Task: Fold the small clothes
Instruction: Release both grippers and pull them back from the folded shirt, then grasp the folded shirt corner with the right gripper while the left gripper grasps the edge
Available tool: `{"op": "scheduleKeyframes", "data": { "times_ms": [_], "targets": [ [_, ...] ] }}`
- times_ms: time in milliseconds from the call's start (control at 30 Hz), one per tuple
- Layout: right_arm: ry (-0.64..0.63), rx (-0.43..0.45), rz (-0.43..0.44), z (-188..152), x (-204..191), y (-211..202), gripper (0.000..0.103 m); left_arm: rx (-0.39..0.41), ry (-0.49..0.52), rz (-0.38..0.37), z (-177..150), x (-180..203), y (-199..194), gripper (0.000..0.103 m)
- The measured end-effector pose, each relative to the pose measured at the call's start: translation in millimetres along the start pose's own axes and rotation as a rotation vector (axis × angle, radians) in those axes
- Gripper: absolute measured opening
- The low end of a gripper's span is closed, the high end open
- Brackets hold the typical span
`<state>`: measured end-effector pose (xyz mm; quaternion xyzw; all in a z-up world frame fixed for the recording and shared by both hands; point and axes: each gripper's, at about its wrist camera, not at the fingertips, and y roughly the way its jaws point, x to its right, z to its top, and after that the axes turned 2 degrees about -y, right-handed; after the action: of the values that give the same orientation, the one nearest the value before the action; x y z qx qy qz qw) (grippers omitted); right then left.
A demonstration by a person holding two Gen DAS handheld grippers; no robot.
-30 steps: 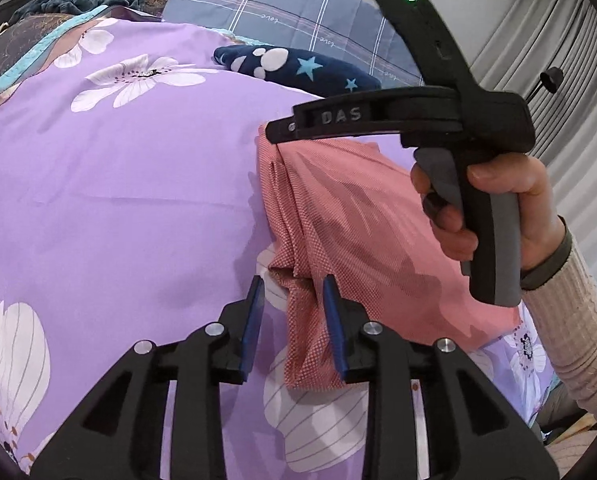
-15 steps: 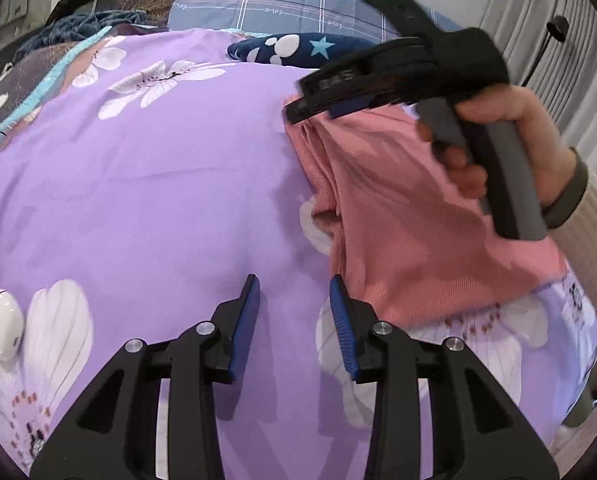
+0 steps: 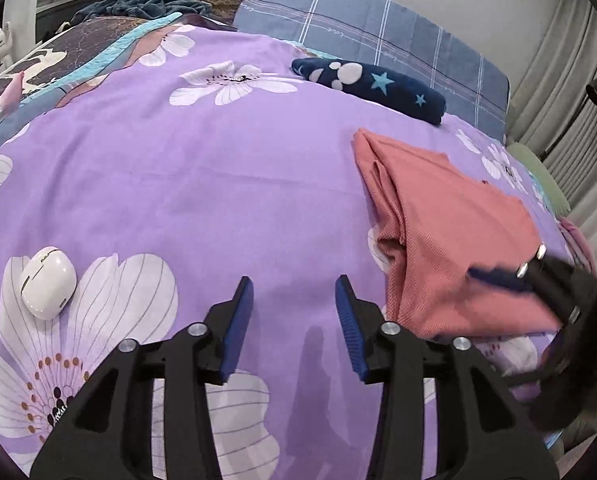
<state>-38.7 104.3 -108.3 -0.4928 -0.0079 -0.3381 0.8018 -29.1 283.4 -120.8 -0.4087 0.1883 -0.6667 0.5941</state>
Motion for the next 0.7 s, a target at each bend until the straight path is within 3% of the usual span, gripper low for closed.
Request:
{"op": "scheduleKeyframes", "data": {
  "times_ms": [100, 133, 233, 267, 300, 367, 400, 500, 700],
  "targets": [
    [-0.063, 0.01, -0.166, -5.0, -21.4, 9.5, 0.07, 0.015, -0.023, -0.022, -0.9, 0.2, -3.7, 0.047],
    [-0.085, 0.016, -0.249, -2.3, -28.0, 12.3, 0.07, 0.018, -0.035, -0.027, -0.1, -1.2, -3.7, 0.049],
    [-0.098, 0.027, -0.347, 8.6, -37.5, 21.7, 0.064, 0.021, -0.076, -0.016, 0.5, -8.9, -2.1, 0.056],
    [-0.102, 0.032, -0.366, 12.5, -40.2, 25.7, 0.053, 0.019, -0.09, -0.017, 0.3, -11.3, -2.0, 0.056],
    [-0.11, 0.034, -0.375, 14.8, -41.8, 28.8, 0.033, 0.016, -0.104, -0.02, 1.4, -13.7, -1.4, 0.056],
    [-0.154, 0.032, -0.419, 19.3, -50.1, 38.4, 0.012, 0.015, -0.122, -0.029, 2.0, -17.7, -2.2, 0.056],
    [-0.168, 0.037, -0.431, 19.7, -53.1, 40.0, 0.009, 0.014, -0.125, -0.031, 2.3, -18.8, -2.2, 0.056],
    [-0.135, 0.101, -0.382, 20.8, -46.9, 26.2, 0.005, 0.008, -0.135, -0.046, 3.8, -24.1, -0.9, 0.056],
    [0.114, 0.183, -0.208, 25.2, -0.3, -16.7, 0.005, 0.008, -0.151, -0.087, 11.5, -21.4, 5.1, 0.056]
  ]
}}
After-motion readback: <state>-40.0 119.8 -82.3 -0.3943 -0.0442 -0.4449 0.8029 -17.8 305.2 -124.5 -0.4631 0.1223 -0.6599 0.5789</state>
